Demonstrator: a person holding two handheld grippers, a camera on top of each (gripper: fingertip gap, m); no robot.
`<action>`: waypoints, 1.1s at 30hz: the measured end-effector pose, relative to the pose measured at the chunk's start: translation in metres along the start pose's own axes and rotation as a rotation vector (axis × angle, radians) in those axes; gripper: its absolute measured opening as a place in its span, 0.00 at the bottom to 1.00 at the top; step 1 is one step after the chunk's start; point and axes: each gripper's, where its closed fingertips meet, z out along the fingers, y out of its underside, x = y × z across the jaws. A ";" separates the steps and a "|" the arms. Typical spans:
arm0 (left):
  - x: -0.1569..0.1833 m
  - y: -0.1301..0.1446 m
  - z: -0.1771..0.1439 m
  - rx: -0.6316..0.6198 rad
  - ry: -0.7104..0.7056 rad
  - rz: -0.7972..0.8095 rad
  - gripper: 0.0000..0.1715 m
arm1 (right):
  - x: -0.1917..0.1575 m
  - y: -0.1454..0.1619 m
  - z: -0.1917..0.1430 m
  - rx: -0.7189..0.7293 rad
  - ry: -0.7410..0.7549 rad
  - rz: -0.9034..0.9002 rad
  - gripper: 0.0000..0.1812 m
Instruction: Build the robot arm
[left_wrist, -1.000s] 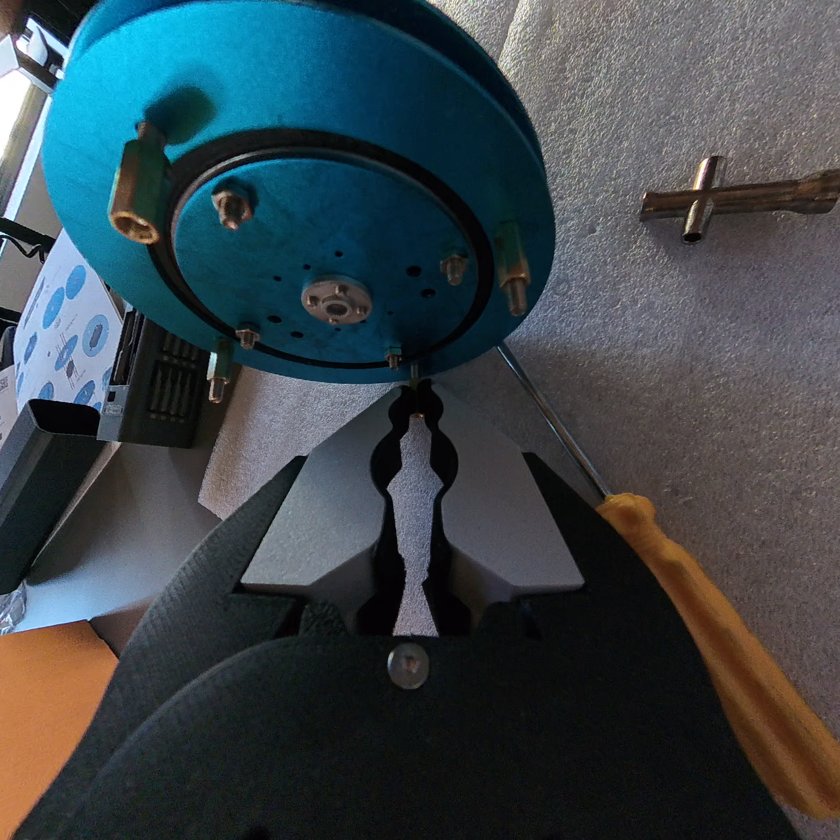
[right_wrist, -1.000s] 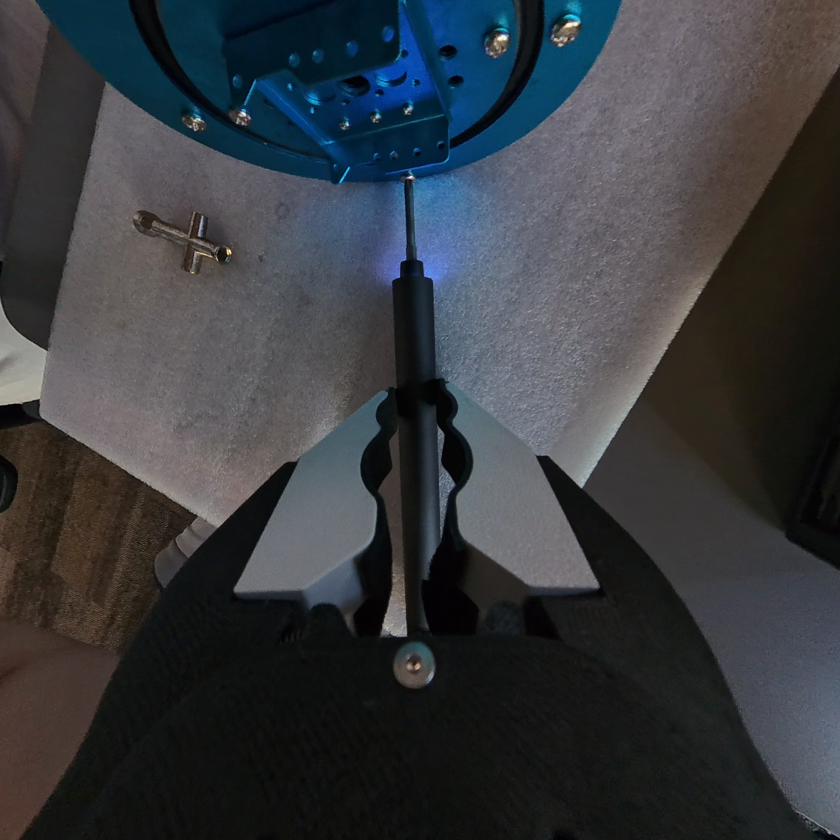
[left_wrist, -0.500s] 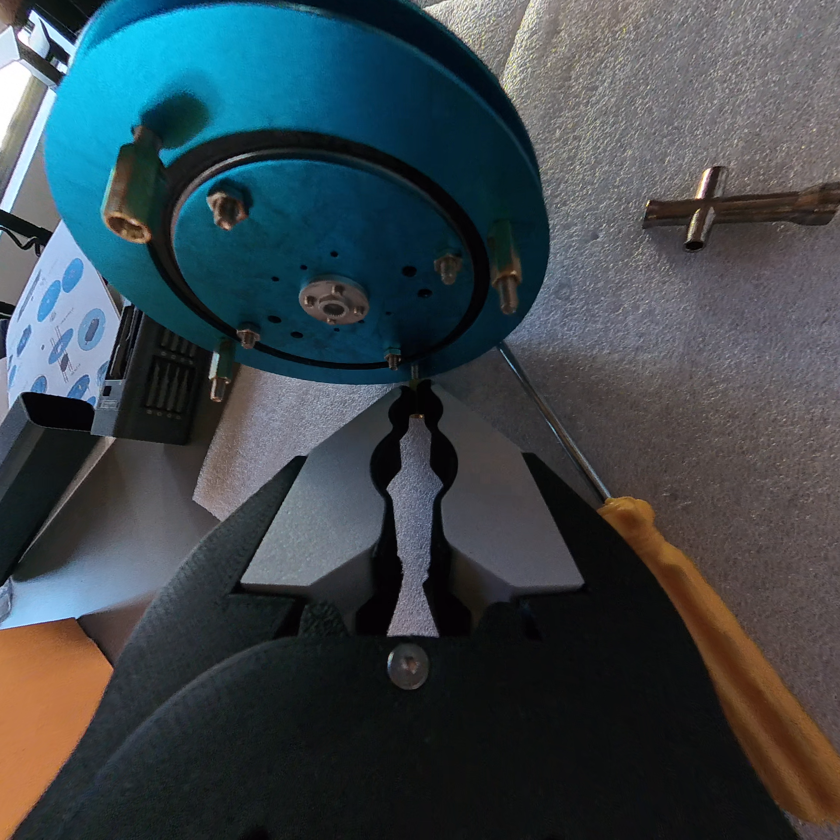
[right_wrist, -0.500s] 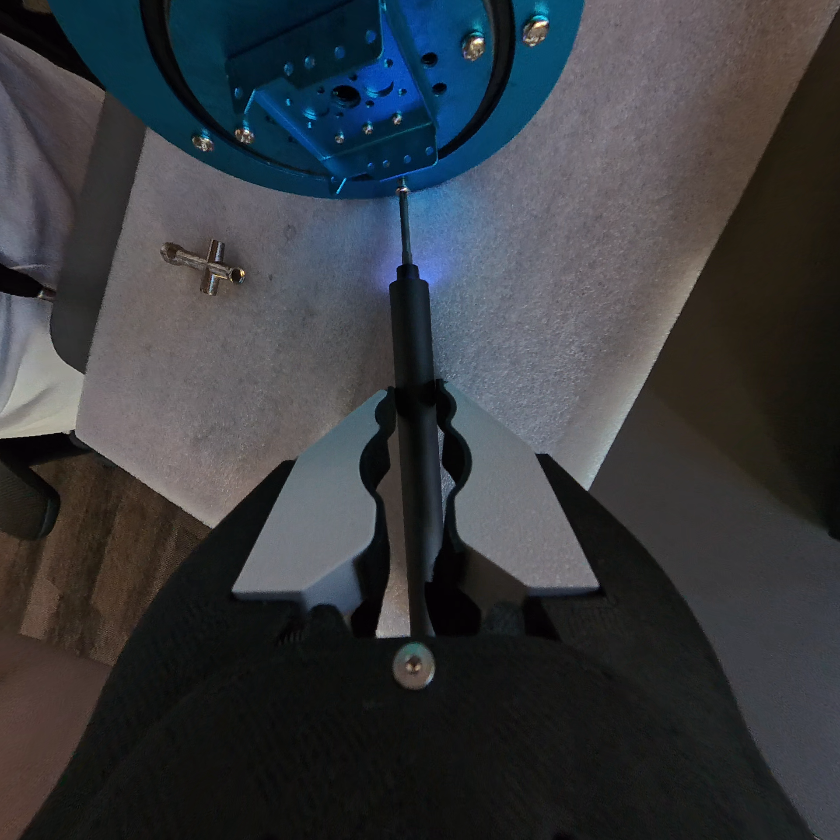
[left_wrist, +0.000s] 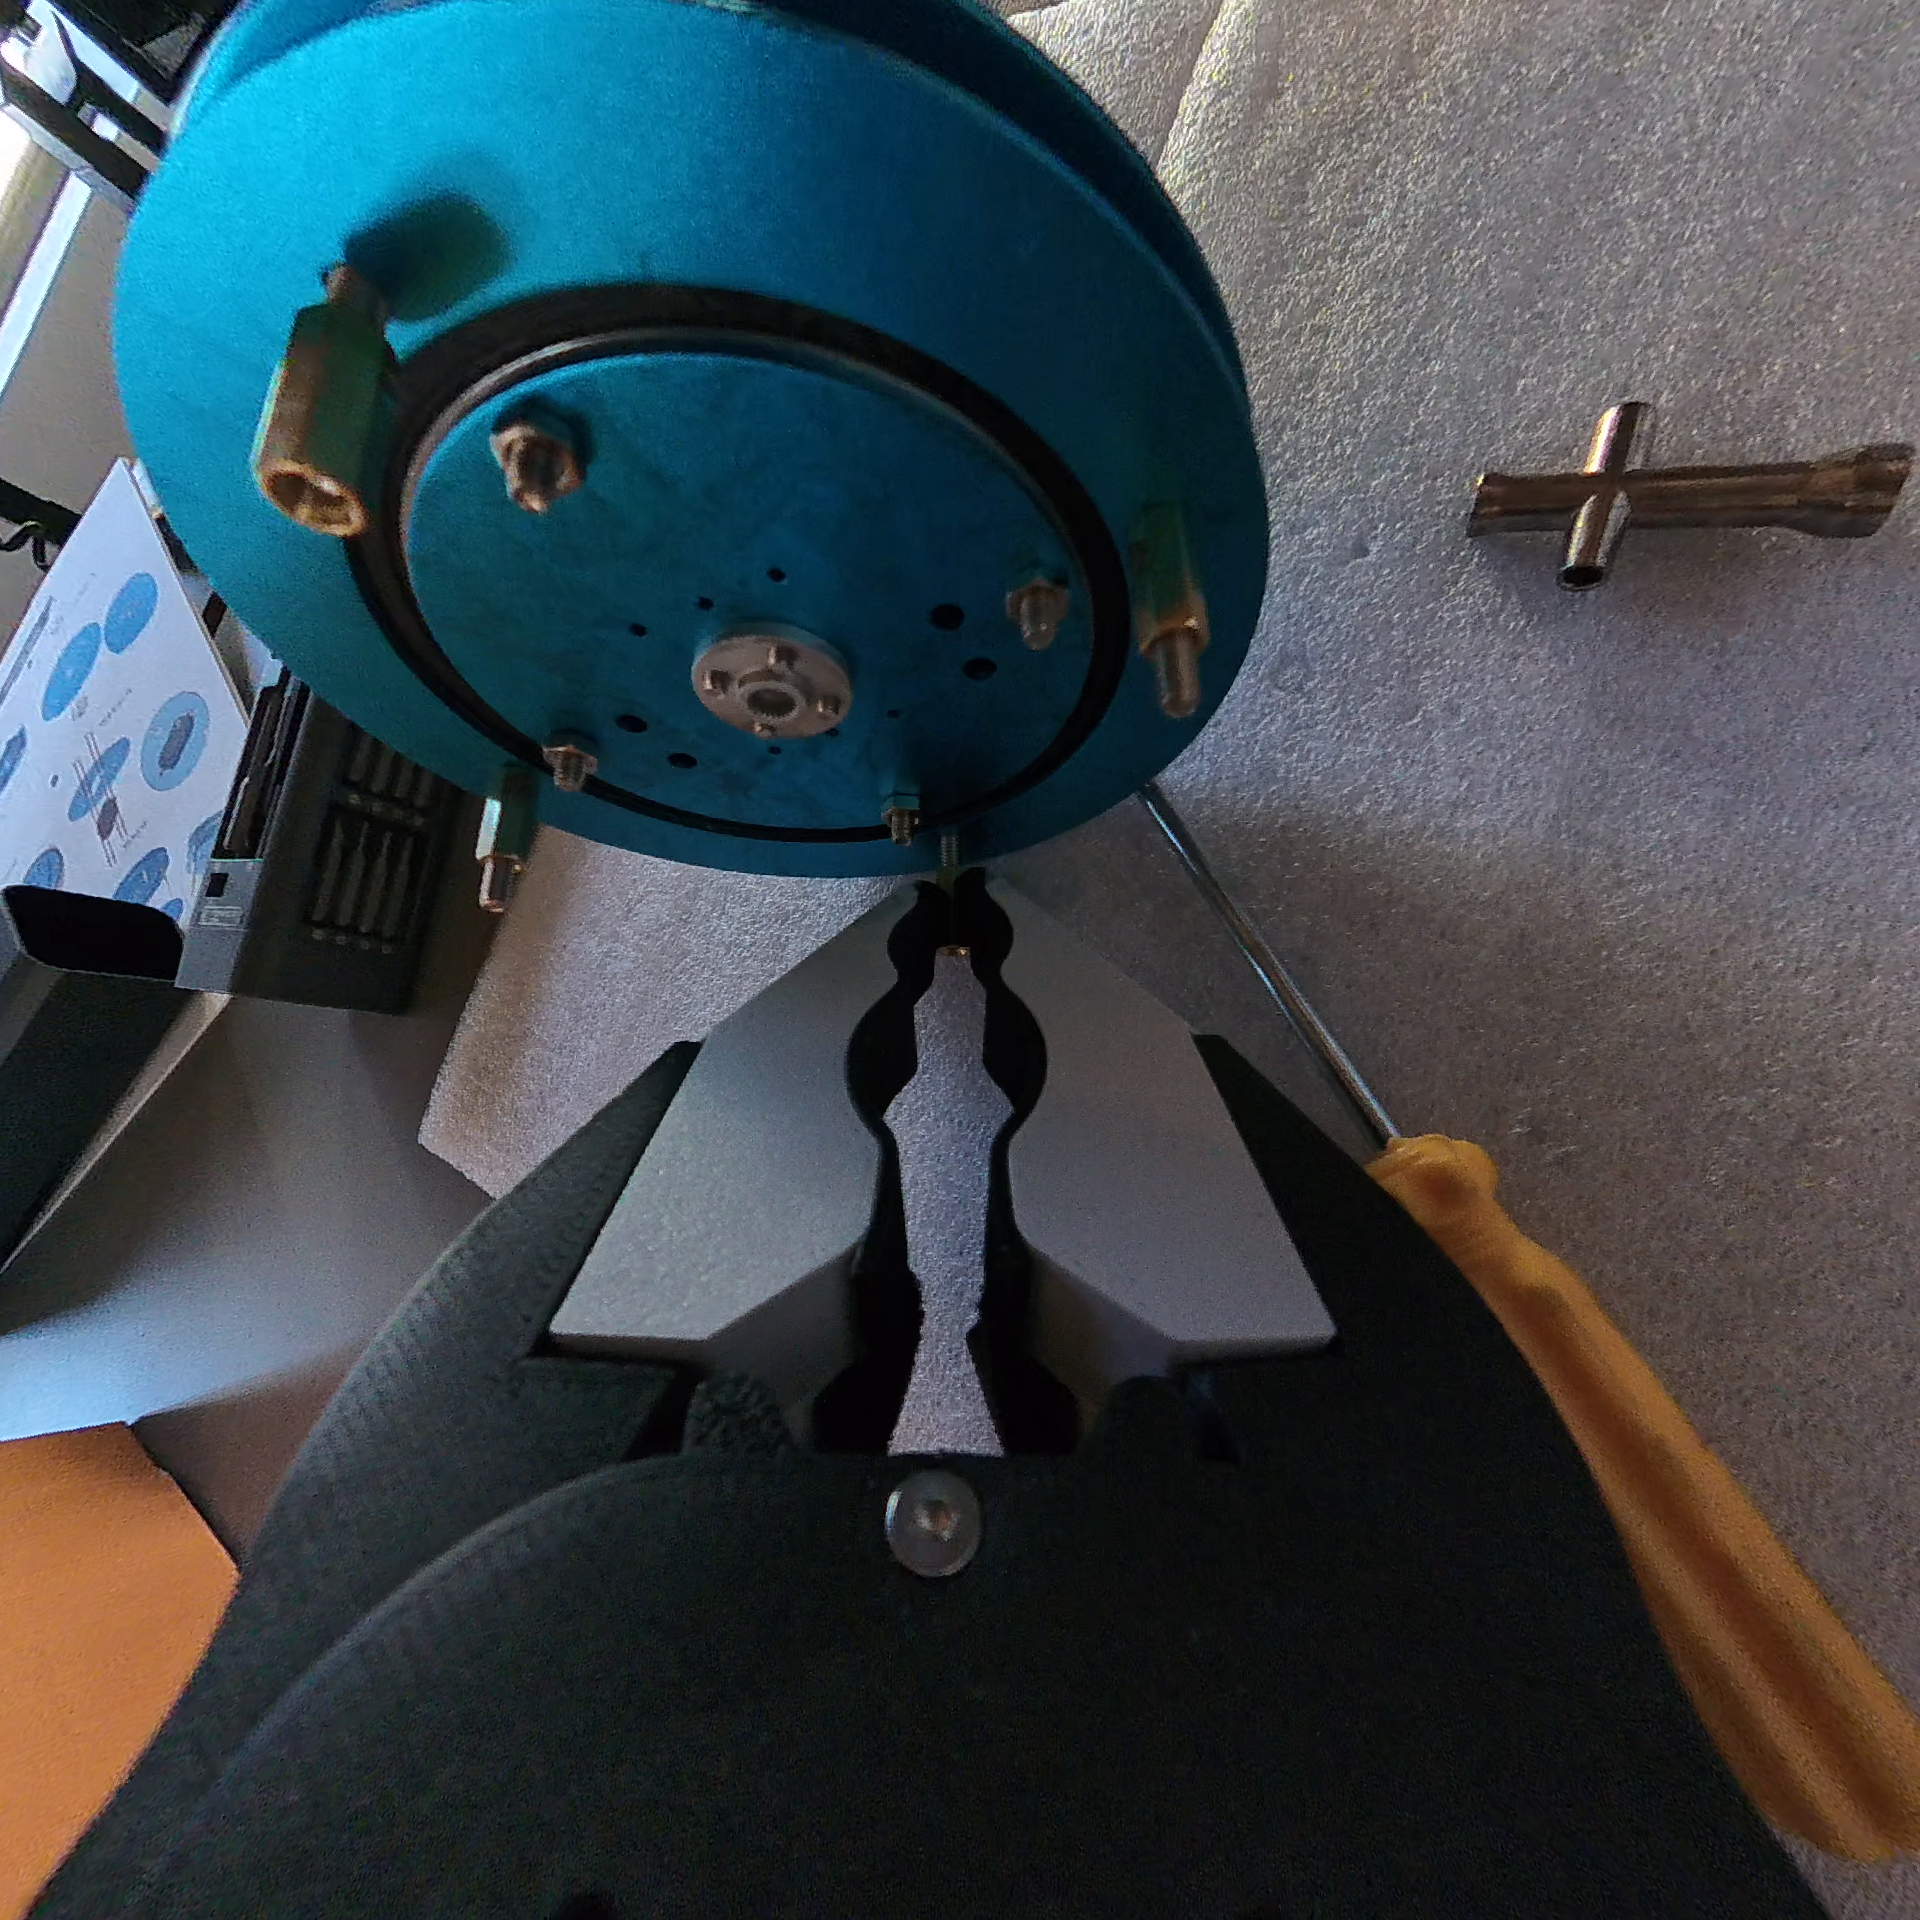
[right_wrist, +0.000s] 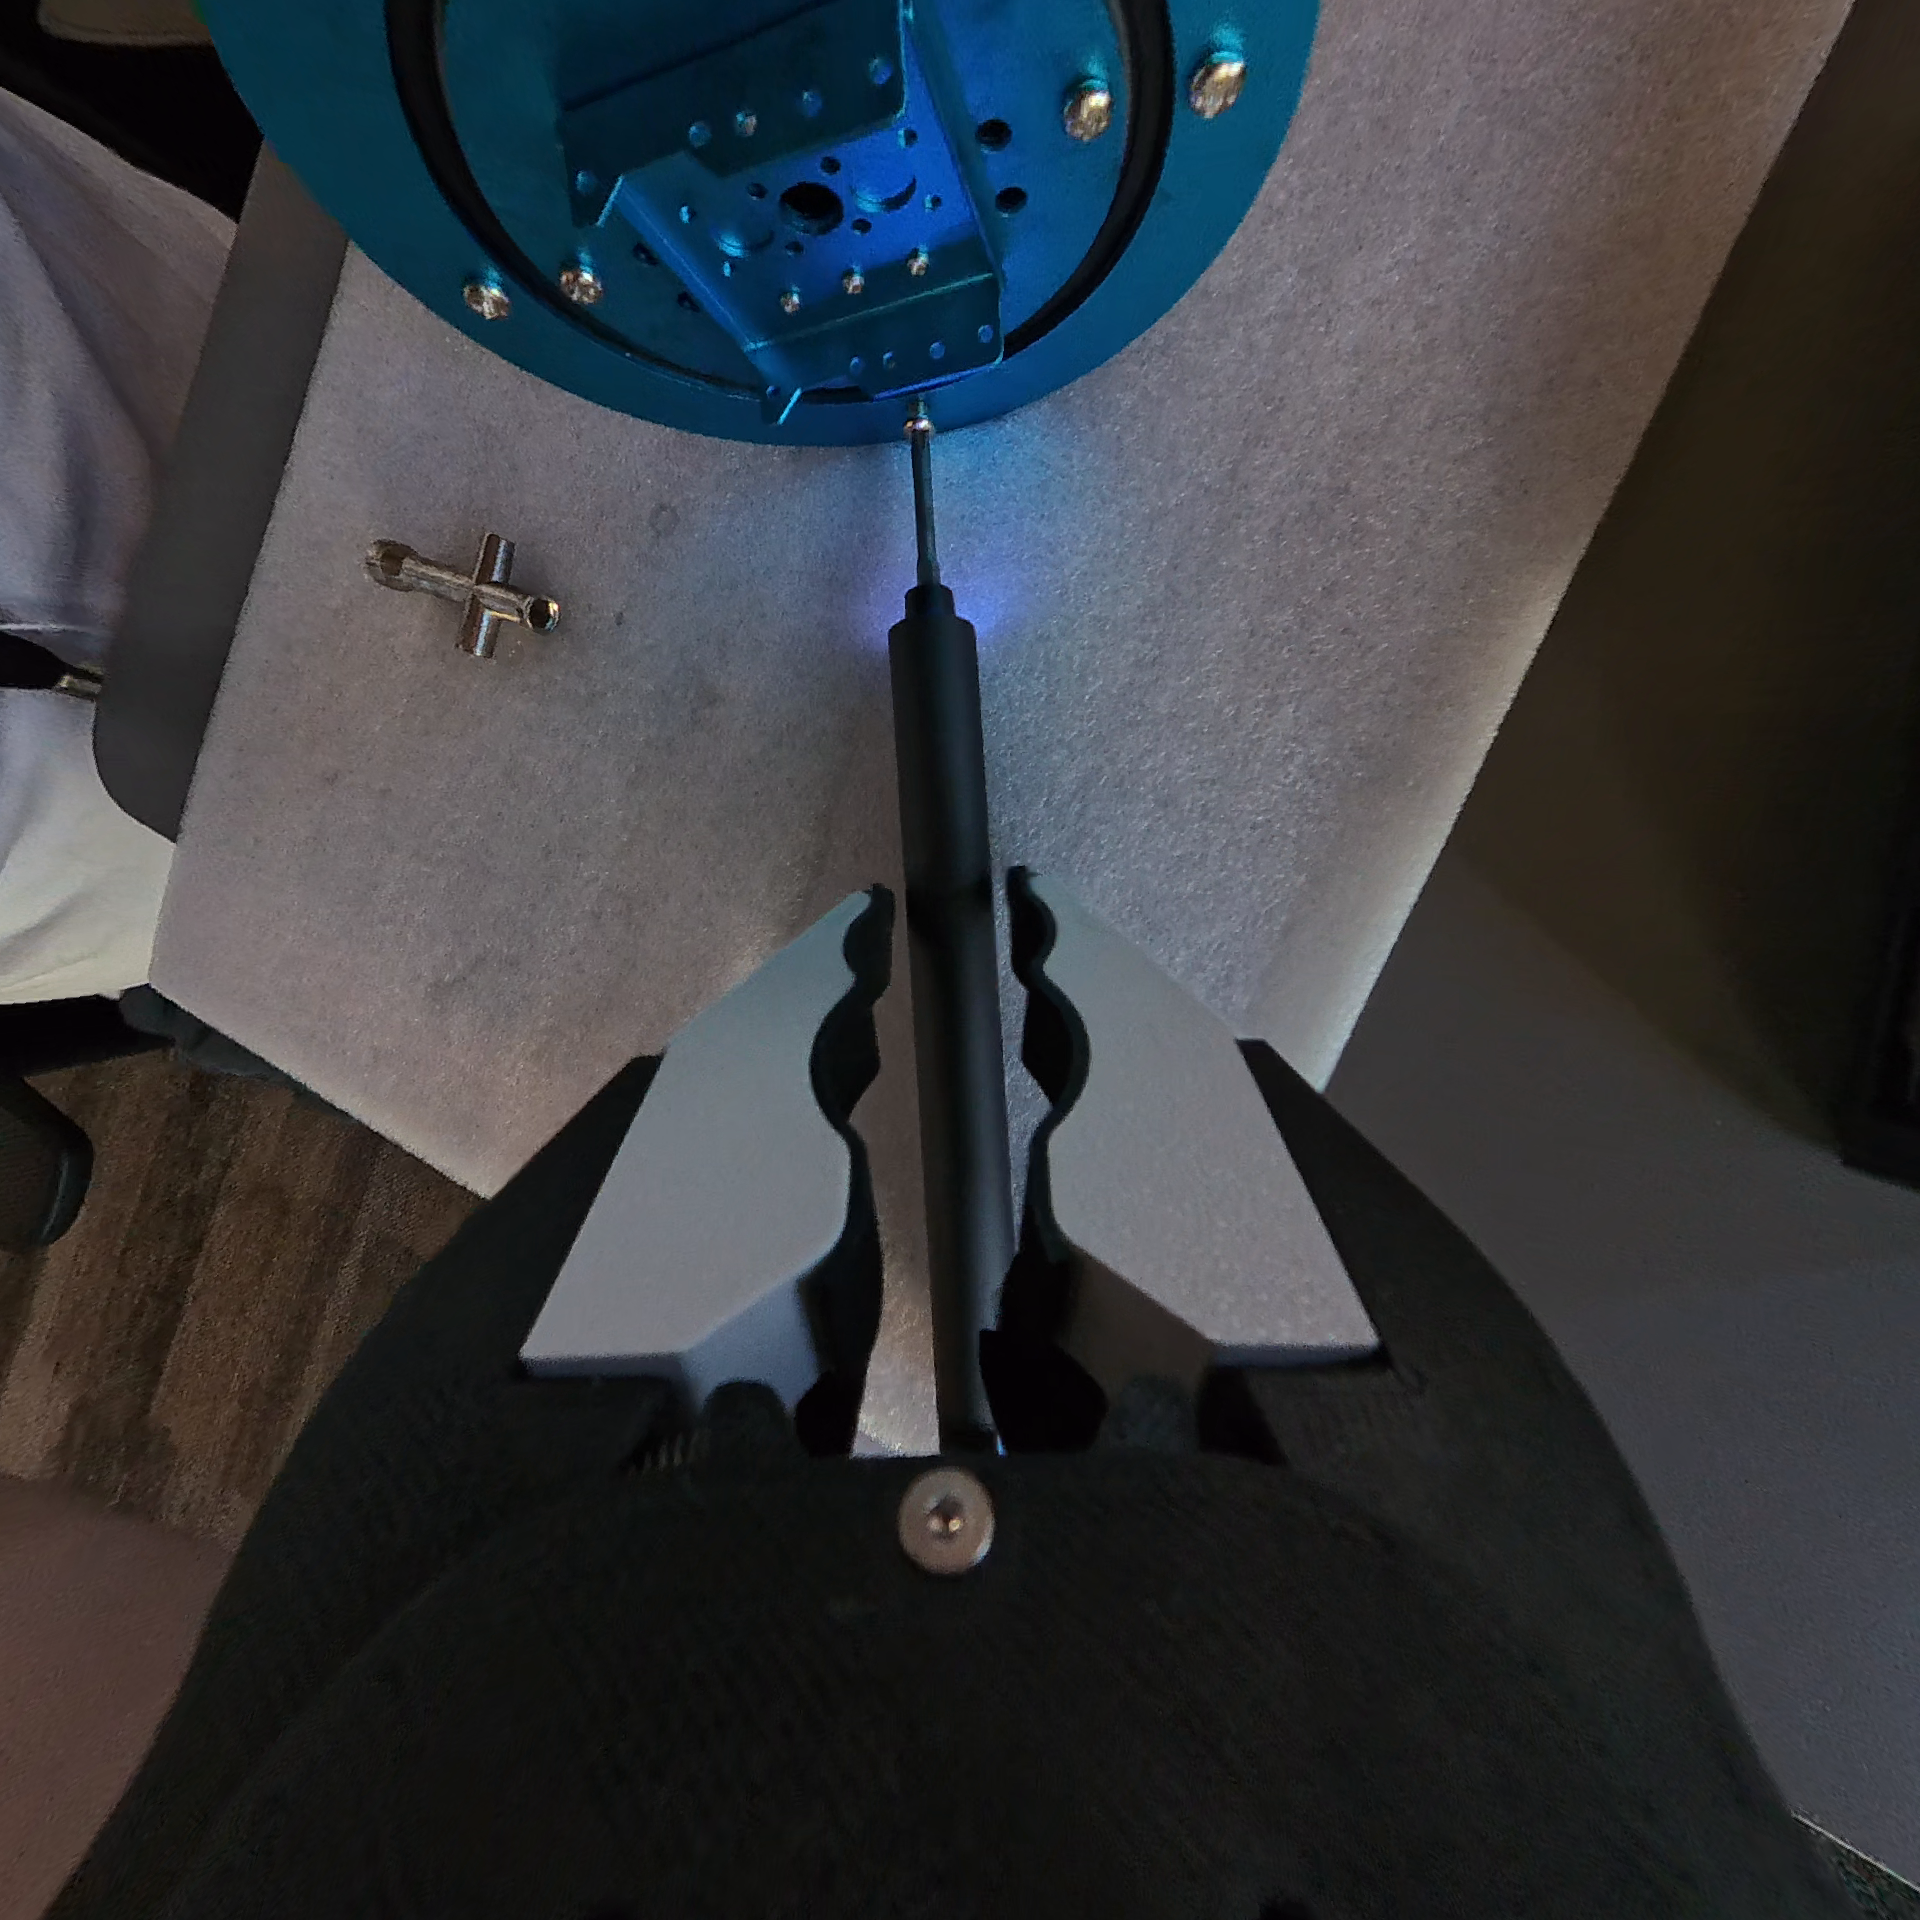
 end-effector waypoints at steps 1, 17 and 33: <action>0.000 0.000 0.000 0.002 0.001 -0.001 0.02 | 0.000 0.003 0.001 -0.021 0.000 0.000 0.09; 0.000 0.000 -0.001 0.003 -0.008 -0.002 0.03 | 0.000 0.001 0.002 0.008 -0.005 0.026 0.09; 0.001 0.000 -0.001 0.007 0.006 -0.011 0.02 | 0.000 0.001 -0.001 0.003 0.005 0.000 0.12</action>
